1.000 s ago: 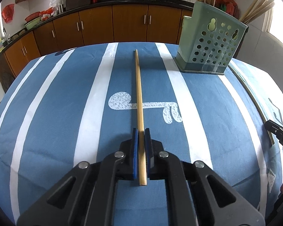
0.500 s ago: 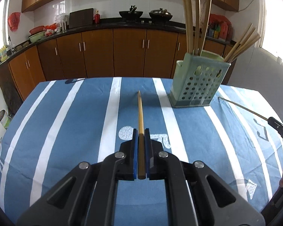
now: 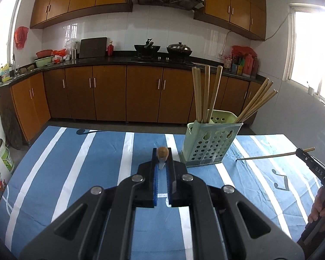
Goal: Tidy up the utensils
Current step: 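Lift the right gripper's chopstick upright while the left gripper lifts its chopstick, then open the right gripper above the green basket while the left gripper drops its chopstick in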
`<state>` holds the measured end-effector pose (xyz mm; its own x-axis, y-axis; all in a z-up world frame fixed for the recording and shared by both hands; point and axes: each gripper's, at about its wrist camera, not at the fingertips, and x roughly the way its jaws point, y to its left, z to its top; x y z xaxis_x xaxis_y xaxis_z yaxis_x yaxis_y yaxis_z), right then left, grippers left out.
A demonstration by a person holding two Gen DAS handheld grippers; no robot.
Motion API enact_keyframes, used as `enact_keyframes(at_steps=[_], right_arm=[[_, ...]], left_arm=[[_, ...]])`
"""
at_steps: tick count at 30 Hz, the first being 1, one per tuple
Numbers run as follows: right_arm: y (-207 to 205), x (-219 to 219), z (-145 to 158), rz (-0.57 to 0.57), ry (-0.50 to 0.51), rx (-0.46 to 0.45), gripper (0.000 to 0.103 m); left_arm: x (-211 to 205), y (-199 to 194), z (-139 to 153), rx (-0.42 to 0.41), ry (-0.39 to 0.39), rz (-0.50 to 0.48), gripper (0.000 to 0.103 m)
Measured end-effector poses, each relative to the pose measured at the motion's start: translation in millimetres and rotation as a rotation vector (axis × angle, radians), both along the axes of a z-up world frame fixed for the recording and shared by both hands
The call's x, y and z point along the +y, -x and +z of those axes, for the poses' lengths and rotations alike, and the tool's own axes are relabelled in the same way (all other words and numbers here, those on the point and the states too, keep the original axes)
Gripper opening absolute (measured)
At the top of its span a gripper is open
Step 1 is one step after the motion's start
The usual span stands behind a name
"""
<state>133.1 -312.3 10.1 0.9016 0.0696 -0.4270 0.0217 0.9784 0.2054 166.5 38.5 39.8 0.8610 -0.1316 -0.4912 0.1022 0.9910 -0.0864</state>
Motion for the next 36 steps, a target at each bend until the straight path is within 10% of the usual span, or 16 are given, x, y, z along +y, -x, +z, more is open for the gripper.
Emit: enact_keyframes(at_steps=[23, 36], right_arm=[[1, 18, 87, 0.109, -0.044, -0.166, 0.007], [-23, 44, 152, 0.141, -0.051, -0.386, 0.007]], left_arm=[[-22, 7, 62, -0.097, 0.031, -0.118, 0.007], [-68, -2, 144, -0.288, 0.039, -0.159, 0.007]])
